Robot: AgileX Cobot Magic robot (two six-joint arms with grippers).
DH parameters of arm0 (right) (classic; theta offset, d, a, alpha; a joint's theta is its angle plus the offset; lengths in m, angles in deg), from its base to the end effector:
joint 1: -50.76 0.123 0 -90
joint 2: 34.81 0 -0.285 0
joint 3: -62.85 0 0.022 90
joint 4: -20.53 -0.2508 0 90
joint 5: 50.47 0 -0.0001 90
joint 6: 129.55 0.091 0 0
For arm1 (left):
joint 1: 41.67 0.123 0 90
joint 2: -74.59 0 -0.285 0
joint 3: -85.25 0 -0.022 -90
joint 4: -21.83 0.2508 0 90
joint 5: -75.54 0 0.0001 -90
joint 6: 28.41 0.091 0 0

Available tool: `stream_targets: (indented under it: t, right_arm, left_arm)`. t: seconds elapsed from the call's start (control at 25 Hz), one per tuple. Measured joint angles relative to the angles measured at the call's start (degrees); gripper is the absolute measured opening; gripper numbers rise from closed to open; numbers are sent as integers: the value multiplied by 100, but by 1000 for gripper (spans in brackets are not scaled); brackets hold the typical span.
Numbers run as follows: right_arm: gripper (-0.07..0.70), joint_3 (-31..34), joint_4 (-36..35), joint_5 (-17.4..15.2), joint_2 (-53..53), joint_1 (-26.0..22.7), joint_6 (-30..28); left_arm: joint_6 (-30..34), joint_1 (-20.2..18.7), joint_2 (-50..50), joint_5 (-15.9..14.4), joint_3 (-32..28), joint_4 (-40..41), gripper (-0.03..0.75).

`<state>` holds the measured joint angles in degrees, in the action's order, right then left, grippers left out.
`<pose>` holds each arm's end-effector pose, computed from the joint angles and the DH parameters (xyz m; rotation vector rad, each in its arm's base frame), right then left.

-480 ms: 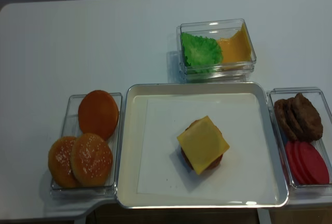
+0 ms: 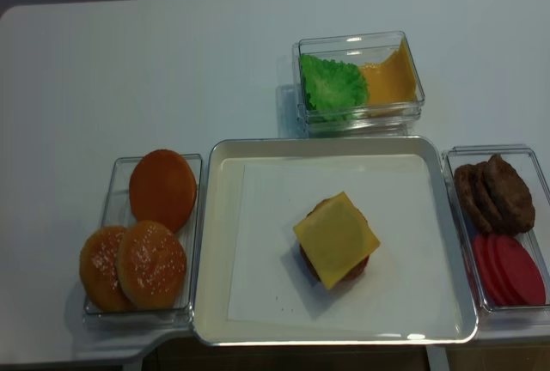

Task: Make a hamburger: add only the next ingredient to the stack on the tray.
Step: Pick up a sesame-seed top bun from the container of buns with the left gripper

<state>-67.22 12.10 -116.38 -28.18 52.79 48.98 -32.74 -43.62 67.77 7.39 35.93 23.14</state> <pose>-0.0101 0.0118 0.2643 -0.0798 2.1318 0.1845 -0.0118 0.0023 0.2635 -0.0480 2.1687 -0.0349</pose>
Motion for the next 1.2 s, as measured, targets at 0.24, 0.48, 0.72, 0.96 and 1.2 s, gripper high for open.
stream_targets:
  t: [0.24, 0.48, 0.72, 0.96, 1.2]
  right_arm:
    - [281, 0, -10, 0, 0, 0, 0]
    - [279, 0, -10, 0, 0, 0, -11]
    - [279, 0, -10, 0, 0, 0, -11]
    - [279, 0, -10, 0, 0, 0, -11]
    - [279, 0, -10, 0, 0, 0, -11]
  left_arm:
    - [0, 0, 0, 0, 0, 100, 349]
    - [0, 0, 0, 0, 0, 140, 402]
    - [0, 0, 0, 13, 0, 150, 406]
    - [-53, 0, 0, 160, 274, 102, 406]
    - [-110, 0, -854, 393, 733, 9, 406]
